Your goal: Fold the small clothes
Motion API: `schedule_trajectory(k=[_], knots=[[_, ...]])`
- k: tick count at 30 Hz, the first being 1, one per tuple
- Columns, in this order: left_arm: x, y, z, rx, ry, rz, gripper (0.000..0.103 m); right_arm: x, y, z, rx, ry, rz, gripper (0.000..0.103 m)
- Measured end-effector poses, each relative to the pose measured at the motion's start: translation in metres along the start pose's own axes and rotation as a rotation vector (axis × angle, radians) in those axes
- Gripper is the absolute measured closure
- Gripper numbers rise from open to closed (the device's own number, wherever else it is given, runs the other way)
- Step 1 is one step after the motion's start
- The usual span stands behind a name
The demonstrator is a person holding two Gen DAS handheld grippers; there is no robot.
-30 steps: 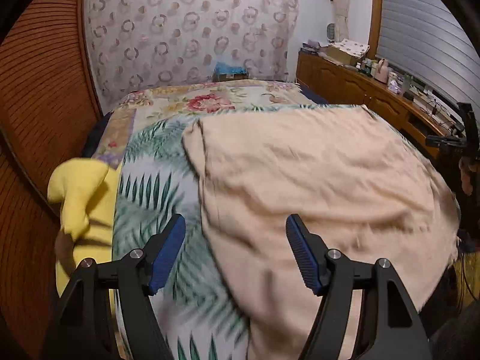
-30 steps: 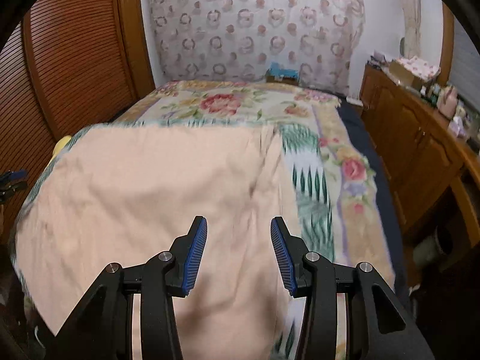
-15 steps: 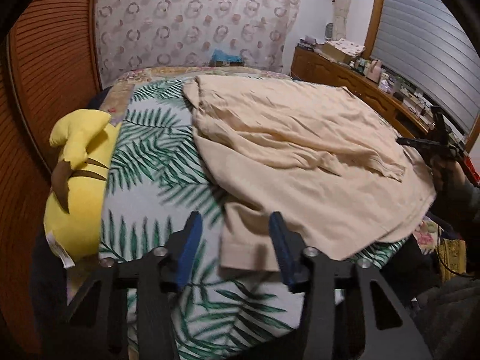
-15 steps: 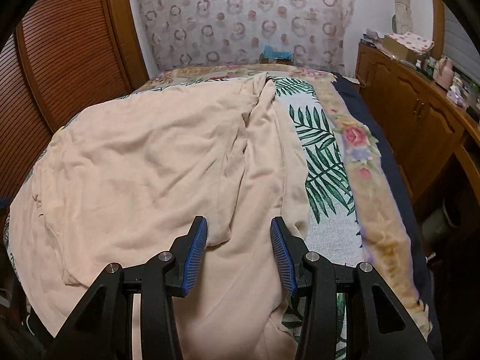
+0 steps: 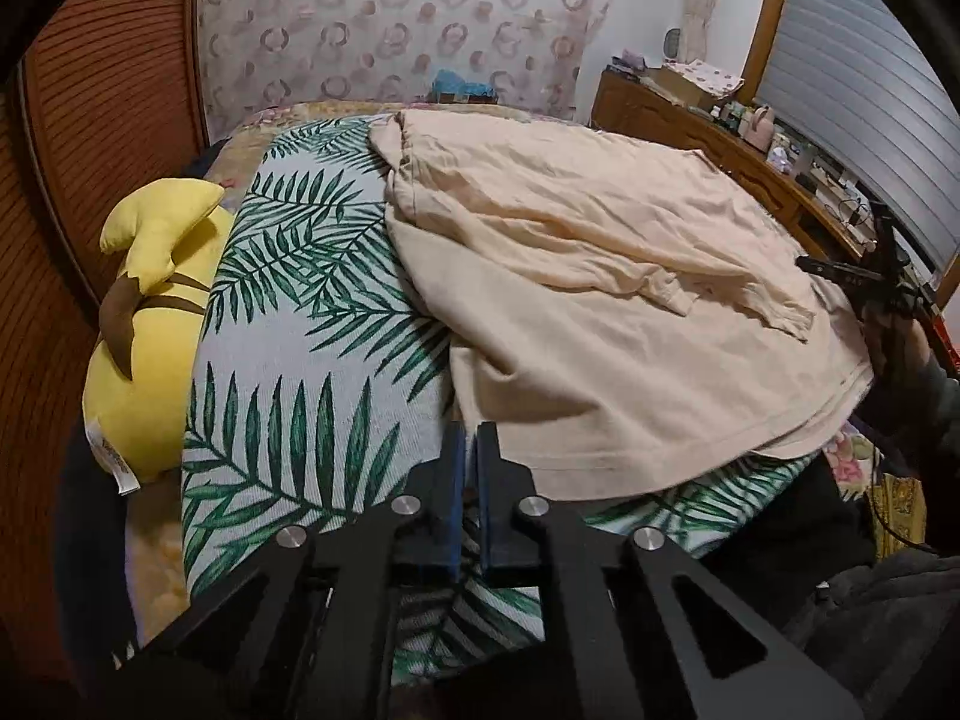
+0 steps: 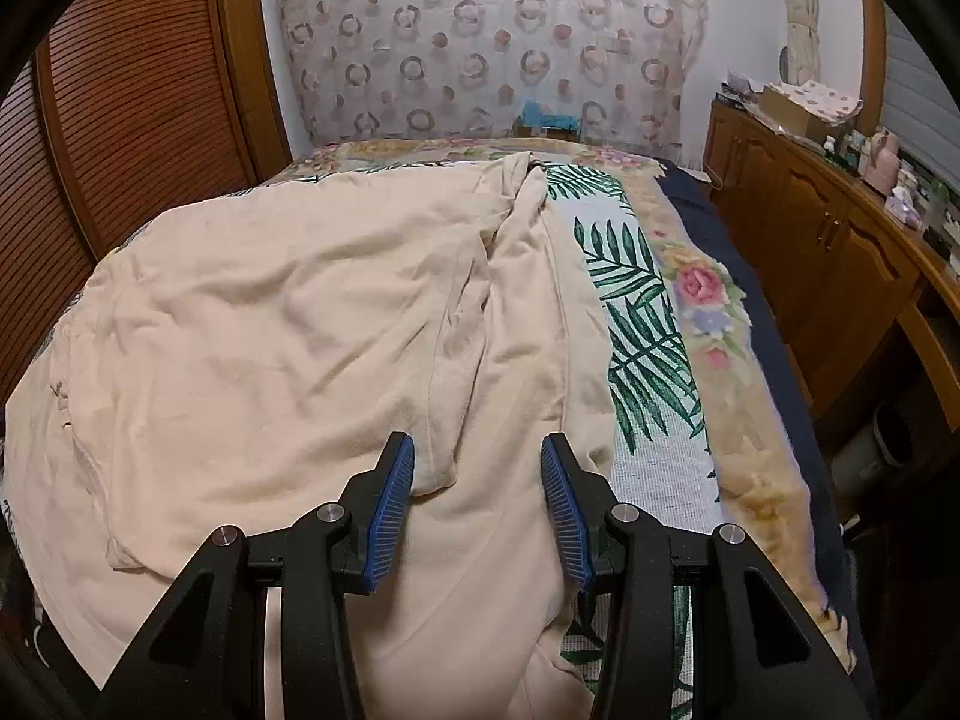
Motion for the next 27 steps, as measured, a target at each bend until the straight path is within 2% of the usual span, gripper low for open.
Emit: schedule_trajectory(k=[6, 9, 12, 16, 18, 19, 20, 23, 27], knots=[[-0.009, 0.056, -0.011, -0.022, 0.000, -0.068, 0.099, 0.001, 0.001, -0.001, -0.003, 0.003, -0.001, 0.057], [-0.007, 0.065, -0.003, -0.084, 0.008, -0.065, 0.099, 0.001, 0.001, -0.001, -0.003, 0.003, -0.001, 0.057], [-0.005, 0.062, 0.007, -0.098, 0.027, -0.057, 0.098, 0.001, 0.002, -0.001, -0.003, 0.003, -0.001, 0.056], [-0.006, 0.054, 0.010, -0.104, 0.035, -0.051, 0.082, 0.001, 0.002, 0.000, -0.003, 0.003, -0.001, 0.056], [-0.010, 0.049, 0.008, -0.103, 0.028, -0.058, 0.071, 0.001, 0.002, 0.000, -0.003, 0.003, -0.001, 0.056], [-0.013, 0.047, 0.006, -0.100, 0.026, -0.065, 0.058, 0.001, 0.002, 0.000, -0.004, 0.003, -0.001, 0.056], [-0.016, 0.046, 0.005, -0.094, 0.025, -0.072, 0.052, 0.001, 0.002, 0.000, -0.004, 0.003, -0.001, 0.056], [-0.027, 0.034, -0.002, -0.072, 0.028, -0.071, 0.045, 0.001, 0.002, 0.000, -0.005, 0.003, -0.001, 0.055], [-0.046, 0.013, -0.013, -0.051, 0.015, -0.072, 0.044, 0.001, 0.002, 0.000, -0.006, 0.002, -0.001, 0.055]])
Point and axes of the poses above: each gripper's, at about its wrist camera, not at the fingertips, and y roughly against the way its jaws point, z to its left, x to its underside, the point moved 10 cm from there along -y, roughly the way its jaws point, and after that the axes turned 1 degree about -y, right-handed, at the moved point
